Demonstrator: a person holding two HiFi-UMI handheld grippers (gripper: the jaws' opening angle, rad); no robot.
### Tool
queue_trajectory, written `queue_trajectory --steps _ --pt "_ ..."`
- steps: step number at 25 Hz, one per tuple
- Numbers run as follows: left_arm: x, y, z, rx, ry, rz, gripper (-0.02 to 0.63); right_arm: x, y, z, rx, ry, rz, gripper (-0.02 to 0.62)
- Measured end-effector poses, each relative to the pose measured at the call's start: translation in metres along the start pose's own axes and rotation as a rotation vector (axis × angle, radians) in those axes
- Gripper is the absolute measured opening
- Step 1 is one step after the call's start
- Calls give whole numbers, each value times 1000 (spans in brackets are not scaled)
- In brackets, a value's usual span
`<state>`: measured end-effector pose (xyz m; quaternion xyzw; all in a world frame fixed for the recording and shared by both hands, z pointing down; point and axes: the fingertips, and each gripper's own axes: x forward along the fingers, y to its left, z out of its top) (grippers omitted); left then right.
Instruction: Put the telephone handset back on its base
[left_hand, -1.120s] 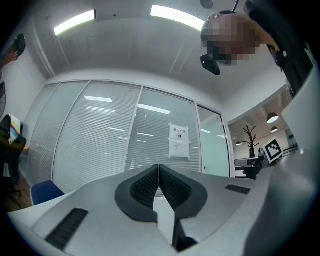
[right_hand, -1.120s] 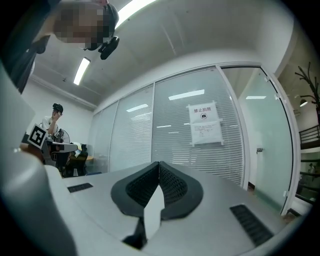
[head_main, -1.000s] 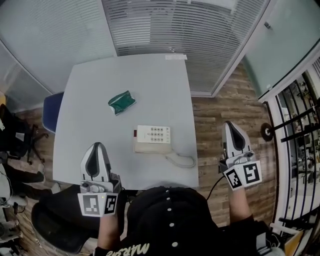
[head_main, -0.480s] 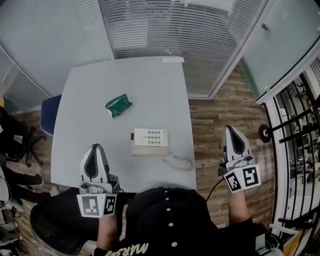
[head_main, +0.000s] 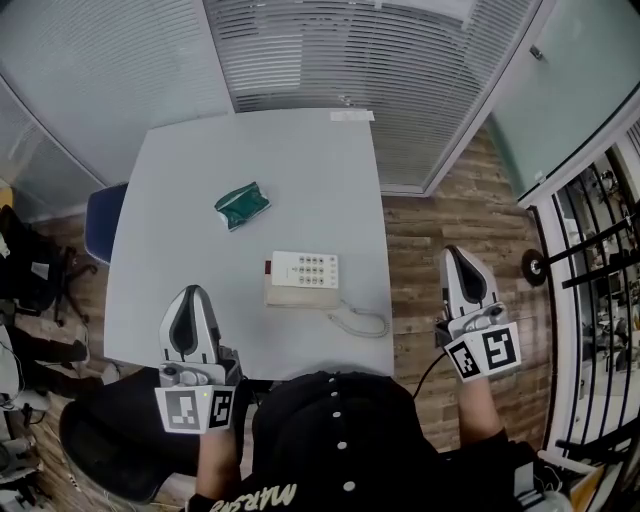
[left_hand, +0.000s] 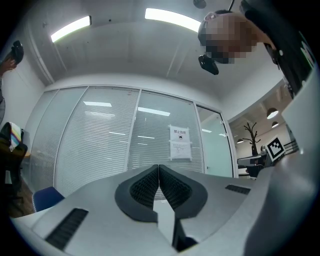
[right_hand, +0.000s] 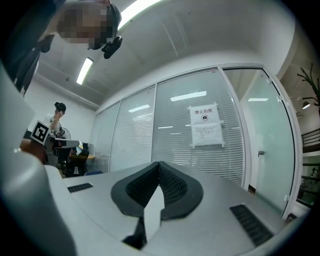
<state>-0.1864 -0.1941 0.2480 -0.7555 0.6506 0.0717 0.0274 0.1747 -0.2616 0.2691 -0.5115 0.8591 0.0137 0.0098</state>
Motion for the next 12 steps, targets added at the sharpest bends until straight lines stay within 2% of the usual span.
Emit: queue_trajectory --steps 12 --pt "-10 -1 3 9 0 26 17 12 12 3 -2 -15 69 29"
